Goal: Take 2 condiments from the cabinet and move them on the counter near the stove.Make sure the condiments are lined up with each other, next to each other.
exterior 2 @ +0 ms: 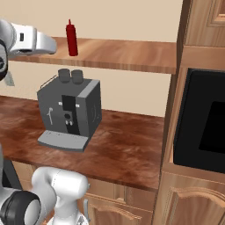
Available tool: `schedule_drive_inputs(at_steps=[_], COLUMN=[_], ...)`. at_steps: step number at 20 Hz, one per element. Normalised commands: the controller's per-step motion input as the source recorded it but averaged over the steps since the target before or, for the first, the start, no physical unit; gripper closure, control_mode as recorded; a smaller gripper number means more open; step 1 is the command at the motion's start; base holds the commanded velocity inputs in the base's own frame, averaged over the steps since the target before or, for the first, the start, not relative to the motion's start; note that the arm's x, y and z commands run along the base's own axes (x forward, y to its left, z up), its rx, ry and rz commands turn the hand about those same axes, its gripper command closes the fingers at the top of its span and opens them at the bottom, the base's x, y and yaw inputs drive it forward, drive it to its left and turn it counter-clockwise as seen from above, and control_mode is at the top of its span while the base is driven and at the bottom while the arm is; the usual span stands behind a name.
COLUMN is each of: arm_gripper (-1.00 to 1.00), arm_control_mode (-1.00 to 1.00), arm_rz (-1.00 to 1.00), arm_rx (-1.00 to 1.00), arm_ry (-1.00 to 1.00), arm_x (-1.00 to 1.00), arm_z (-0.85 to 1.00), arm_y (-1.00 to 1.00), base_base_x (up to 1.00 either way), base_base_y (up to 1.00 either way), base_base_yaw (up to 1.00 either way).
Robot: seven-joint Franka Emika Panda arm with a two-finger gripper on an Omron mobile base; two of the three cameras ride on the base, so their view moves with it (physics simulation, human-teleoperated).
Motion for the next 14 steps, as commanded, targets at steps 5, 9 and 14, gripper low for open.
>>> schedule_drive_inputs(at_steps=[5, 9, 14], arm_gripper=[-1.0, -1.0, -1.0], arm_control_mode=[-1.0, -1.0, -1.0], arm_rz=[0.02, 0.05, 0.06], arm_rx=[0.01, 0.04, 0.04], arm_ry=[-0.02, -0.02, -0.01], arm_x=[0.5, 0.42, 0.36], arm_z=[0.0, 0.04, 0.01], arm_y=[0.11, 0.0, 0.0], base_base_x=[0.0, 0.0, 0.0], base_base_y=[0.0, 0.0, 0.0], base_base_yaw=[0.0, 0.0, 0.0])
